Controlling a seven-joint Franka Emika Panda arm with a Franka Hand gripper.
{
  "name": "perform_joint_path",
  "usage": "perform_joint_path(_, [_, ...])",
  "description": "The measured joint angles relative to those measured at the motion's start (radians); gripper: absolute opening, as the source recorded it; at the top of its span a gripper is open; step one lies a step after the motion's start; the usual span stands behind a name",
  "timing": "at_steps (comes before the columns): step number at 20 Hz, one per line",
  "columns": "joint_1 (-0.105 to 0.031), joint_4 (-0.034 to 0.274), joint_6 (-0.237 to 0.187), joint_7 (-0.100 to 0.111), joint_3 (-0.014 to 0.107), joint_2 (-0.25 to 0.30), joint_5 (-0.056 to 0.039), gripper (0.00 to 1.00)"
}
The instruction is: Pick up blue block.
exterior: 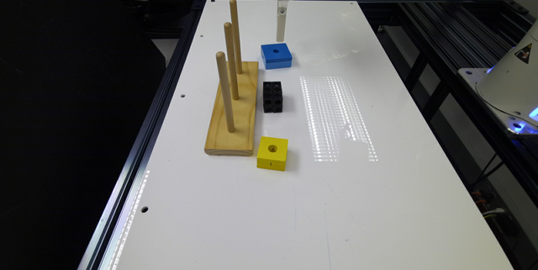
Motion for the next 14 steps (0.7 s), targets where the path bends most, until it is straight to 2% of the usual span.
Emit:
perform_joint_path(6, [0.0, -0.006, 0.003, 0.0, 0.005, 0.006, 0.0, 1.0])
perform_joint_path(10, [0.0, -0.009, 0.045, 0.0, 0.005, 0.051, 0.0, 1.0])
perform_joint_path(14, [0.0, -0.009, 0.062, 0.0, 0.005, 0.068, 0.0, 1.0])
